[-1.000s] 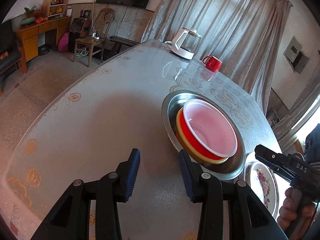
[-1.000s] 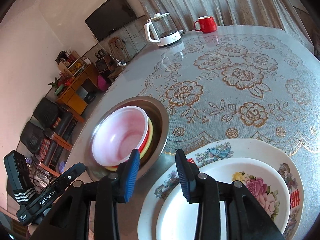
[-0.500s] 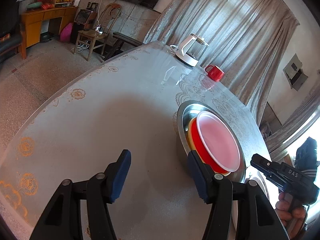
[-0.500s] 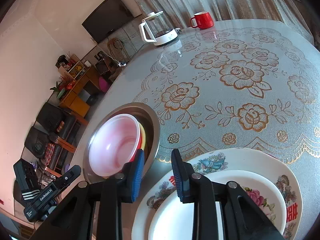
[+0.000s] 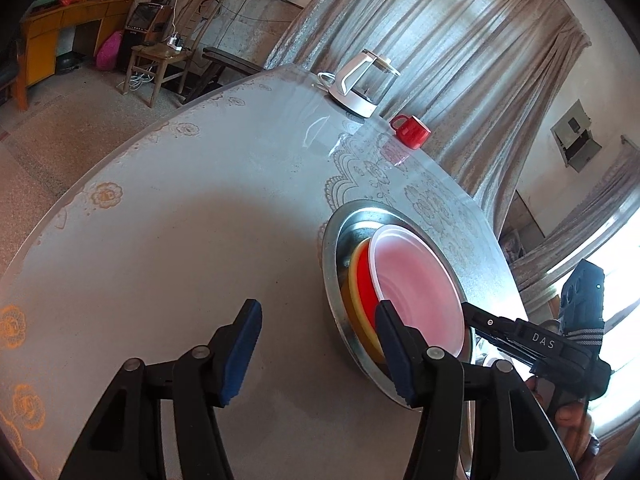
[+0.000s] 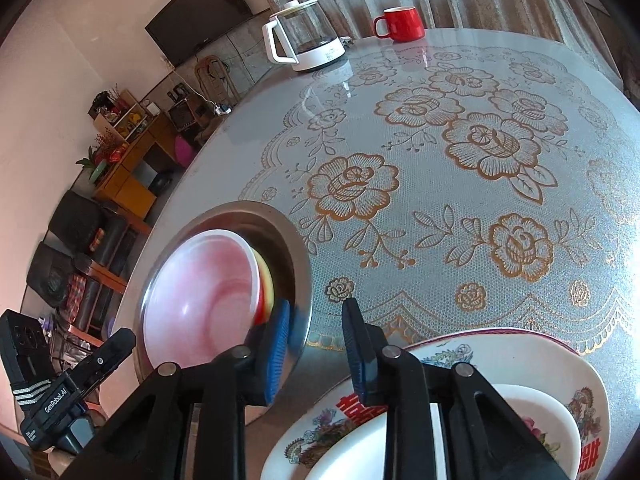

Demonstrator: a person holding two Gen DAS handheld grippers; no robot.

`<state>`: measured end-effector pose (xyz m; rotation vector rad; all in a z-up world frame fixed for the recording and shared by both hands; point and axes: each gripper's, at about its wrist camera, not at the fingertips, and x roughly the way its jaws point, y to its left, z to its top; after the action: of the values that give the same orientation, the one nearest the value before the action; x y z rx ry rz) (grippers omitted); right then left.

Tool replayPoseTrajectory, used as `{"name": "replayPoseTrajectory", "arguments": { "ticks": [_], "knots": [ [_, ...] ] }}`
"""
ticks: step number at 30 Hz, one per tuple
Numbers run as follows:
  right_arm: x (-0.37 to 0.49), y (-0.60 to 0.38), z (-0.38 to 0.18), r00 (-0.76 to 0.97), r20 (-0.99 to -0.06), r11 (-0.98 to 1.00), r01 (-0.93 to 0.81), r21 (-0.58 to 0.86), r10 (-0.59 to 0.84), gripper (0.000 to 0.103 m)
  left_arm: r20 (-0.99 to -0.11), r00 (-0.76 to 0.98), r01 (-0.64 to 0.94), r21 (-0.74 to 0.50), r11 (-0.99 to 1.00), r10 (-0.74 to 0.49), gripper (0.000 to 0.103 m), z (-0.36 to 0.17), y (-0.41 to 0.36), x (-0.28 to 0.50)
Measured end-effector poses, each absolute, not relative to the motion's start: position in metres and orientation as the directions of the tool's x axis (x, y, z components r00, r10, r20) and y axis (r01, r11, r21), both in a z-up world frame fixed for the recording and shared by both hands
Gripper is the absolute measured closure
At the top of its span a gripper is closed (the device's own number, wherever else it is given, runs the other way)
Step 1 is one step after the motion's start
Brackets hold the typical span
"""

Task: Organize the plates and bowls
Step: 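Grasp the steel bowl rim with the right gripper, then lift the nested bowls and carry them over the plate stack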

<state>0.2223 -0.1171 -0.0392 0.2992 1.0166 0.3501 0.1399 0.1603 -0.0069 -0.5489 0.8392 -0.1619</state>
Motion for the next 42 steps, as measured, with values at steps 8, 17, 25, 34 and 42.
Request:
{"name": "replayPoseTrajectory", "arguments": {
  "ticks": [8,17,25,34,42],
  "knots": [
    [0.229,-0.113,-0.044,0.474,-0.763,0.895,-0.158,0.417,0.439,0.089,-0.640,0.645,-0.047,-0.578,0.815,-0.417,0.082,-0.014,0.160,0.152],
    [0.226,-0.107,-0.042,0.480,-0.764,0.901,-0.183,0.393,0.431,0.092,-0.623,0.648,-0.022,-0.590,0.807,-0.437,0.090,-0.013,0.156,0.149],
    [0.213,-0.111,-0.029,0.512,-0.727,0.887,-0.201,0.416,0.458,0.092,-0.601,0.678,-0.001,-0.577,0.816,-0.424,0.089,0.004,0.151,0.134],
    [0.188,-0.128,-0.012,0.561,-0.682,0.876,-0.194,0.442,0.469,0.092,-0.577,0.691,0.066,-0.550,0.832,-0.436,0.088,0.026,0.134,0.117],
    [0.158,-0.158,0.004,0.615,-0.642,0.874,-0.178,0.453,0.458,0.092,-0.554,0.680,0.142,-0.542,0.828,-0.480,0.088,0.040,0.106,0.102]
  ]
}}
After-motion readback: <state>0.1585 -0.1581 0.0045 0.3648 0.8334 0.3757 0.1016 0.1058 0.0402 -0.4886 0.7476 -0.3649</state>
